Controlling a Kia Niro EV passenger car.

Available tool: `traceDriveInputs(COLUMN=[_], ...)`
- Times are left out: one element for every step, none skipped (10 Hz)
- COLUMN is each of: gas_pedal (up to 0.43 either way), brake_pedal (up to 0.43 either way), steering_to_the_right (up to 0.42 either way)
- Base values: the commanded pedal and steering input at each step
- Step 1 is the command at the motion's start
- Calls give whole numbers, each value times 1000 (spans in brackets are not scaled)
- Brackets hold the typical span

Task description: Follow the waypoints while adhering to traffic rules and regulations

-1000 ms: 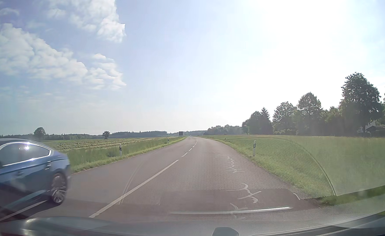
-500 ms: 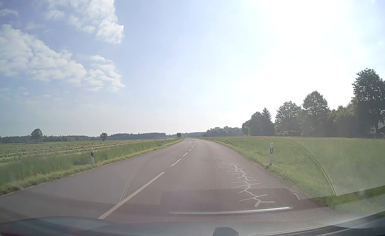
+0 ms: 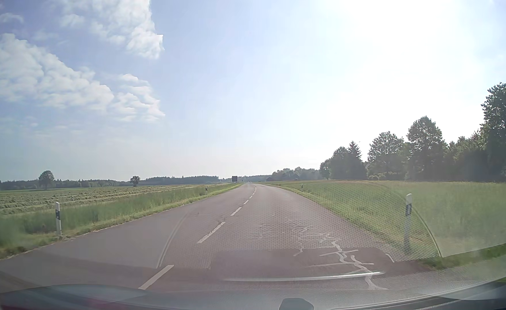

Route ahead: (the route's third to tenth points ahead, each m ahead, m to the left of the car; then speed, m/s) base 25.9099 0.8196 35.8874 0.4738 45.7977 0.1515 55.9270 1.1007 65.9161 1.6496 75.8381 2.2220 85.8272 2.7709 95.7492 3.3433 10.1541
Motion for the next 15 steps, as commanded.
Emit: traceDriveInputs(gas_pedal=[331,331,319,311,311,311,311,311,311,311,319,319,311,299,299], brake_pedal=[0,0,0,0,0,0,0,0,0,0,0,0,0,0,0], steering_to_the_right=[-6,-5,-5,-5,-3,-1,1,1,1,-1,-2,-2,-2,-3,-3])
